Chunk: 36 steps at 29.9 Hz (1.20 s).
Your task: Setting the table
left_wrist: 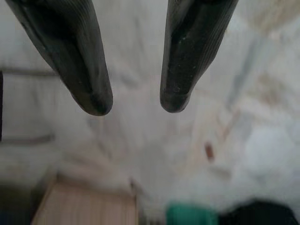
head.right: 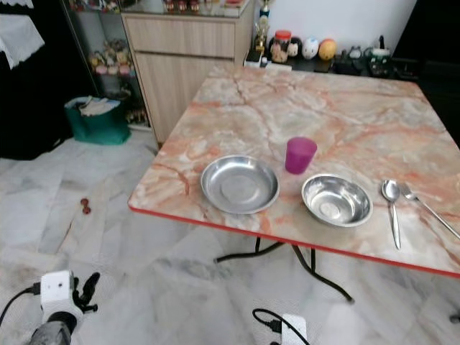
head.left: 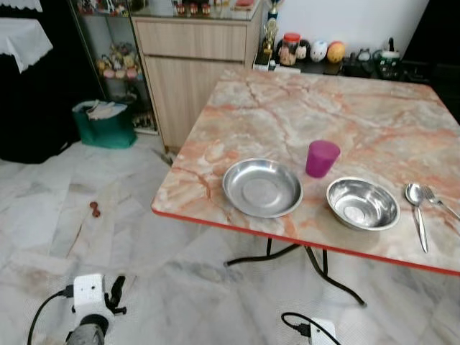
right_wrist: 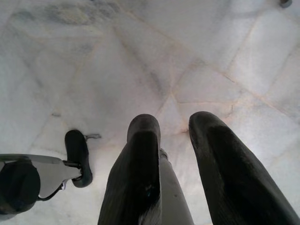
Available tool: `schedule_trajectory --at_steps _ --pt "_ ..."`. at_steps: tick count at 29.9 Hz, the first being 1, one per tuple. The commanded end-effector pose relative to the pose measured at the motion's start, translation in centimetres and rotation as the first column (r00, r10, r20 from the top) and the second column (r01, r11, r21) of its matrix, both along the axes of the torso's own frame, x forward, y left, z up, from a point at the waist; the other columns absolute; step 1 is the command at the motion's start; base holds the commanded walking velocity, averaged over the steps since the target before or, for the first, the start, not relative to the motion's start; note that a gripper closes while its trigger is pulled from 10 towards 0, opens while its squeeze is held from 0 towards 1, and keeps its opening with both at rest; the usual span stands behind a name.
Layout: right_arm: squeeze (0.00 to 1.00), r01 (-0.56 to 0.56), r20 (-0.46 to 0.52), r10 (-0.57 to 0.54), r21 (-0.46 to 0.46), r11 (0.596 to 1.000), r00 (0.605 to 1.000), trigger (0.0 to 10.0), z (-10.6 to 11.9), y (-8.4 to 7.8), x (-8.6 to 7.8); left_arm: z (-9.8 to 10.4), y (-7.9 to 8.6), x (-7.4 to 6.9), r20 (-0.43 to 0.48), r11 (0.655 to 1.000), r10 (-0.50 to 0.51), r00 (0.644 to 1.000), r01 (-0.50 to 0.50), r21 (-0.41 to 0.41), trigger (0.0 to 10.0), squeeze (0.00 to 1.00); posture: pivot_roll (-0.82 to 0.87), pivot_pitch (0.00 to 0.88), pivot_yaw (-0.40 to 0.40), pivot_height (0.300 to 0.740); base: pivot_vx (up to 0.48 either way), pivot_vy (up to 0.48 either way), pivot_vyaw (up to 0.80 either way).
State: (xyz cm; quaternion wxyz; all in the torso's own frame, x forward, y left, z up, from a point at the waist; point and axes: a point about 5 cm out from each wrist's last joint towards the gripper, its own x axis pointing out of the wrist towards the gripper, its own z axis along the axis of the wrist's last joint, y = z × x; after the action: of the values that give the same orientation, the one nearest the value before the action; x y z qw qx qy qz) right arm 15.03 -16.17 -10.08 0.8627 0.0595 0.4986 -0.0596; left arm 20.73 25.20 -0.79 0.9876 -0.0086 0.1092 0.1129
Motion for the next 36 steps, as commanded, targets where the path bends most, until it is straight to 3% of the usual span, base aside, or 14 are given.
schedule_trajectory --at_steps 1,4,5,7,12,16,22,31,36 --pt "0.0 0.013 -0.005 -0.013 -0.003 1.0 1.0 10.0 -0.1 -0.2 -0.2 1.8 0.2 0.2 0.106 0.999 0.045 0.993 -0.046 0.006 10.0 0.0 0.14 0.0 -0.04 0.74 0.0 0.0 0.0" --pt "0.0 0.01 -0.007 -0.01 -0.006 1.0 1.0 10.0 -0.1 -0.3 -0.3 4.0 -0.1 0.8 0.206 0.998 0.056 0.977 -0.06 0.011 10.0 0.0 0.16 0.0 -0.053 0.74 0.0 0.0 0.0" --pt "0.0 0.011 -0.005 -0.011 -0.008 1.0 1.0 10.0 -0.1 -0.4 -0.3 6.5 -0.5 1.9 0.297 0.998 0.05 0.954 -0.06 0.024 10.0 0.0 0.16 0.0 -0.06 0.74 0.0 0.0 0.0" --pt "0.0 0.01 -0.003 -0.01 -0.012 1.0 1.0 10.0 -0.1 -0.6 -0.3 8.8 -1.1 3.0 0.372 0.998 0.027 0.928 -0.046 0.042 10.0 0.0 0.17 0.0 -0.072 0.74 0.0 0.0 0.0" --pt "0.0 0.021 0.003 -0.021 -0.013 1.0 1.0 10.0 -0.1 -0.8 -0.4 11.9 -3.0 5.7 0.454 0.997 -0.059 0.889 0.035 0.062 10.0 0.0 0.14 0.0 -0.063 0.74 0.0 0.0 0.0" --pt "0.0 0.041 0.004 -0.041 -0.008 0.999 0.999 10.0 -0.1 -0.9 -0.5 12.3 -4.3 6.1 0.449 0.995 -0.097 0.888 0.083 0.05 10.0 0.0 0.12 0.0 -0.055 0.74 0.0 0.0 0.0" --pt "0.0 0.057 -0.004 -0.057 0.003 0.998 0.998 10.0 -0.2 -0.6 -0.8 12.0 -6.4 5.7 0.397 0.979 -0.202 0.895 0.199 0.049 10.0 0.0 0.11 0.0 -0.039 0.74 0.0 0.0 -0.46" --pt "0.0 0.045 -0.016 -0.045 0.015 0.999 0.999 10.0 -0.4 0.2 -1.2 12.3 -6.6 5.8 0.384 0.975 -0.217 0.897 0.216 0.047 10.0 0.0 0.11 0.0 -0.021 0.74 0.0 0.0 -0.72" --pt "0.0 0.015 -0.011 -0.015 0.009 1.0 1.0 10.0 -0.4 0.3 -1.1 12.4 -7.6 6.1 0.386 0.971 -0.228 0.894 0.236 0.028 10.0 0.0 0.08 0.0 -0.012 0.74 0.0 0.0 -0.72"
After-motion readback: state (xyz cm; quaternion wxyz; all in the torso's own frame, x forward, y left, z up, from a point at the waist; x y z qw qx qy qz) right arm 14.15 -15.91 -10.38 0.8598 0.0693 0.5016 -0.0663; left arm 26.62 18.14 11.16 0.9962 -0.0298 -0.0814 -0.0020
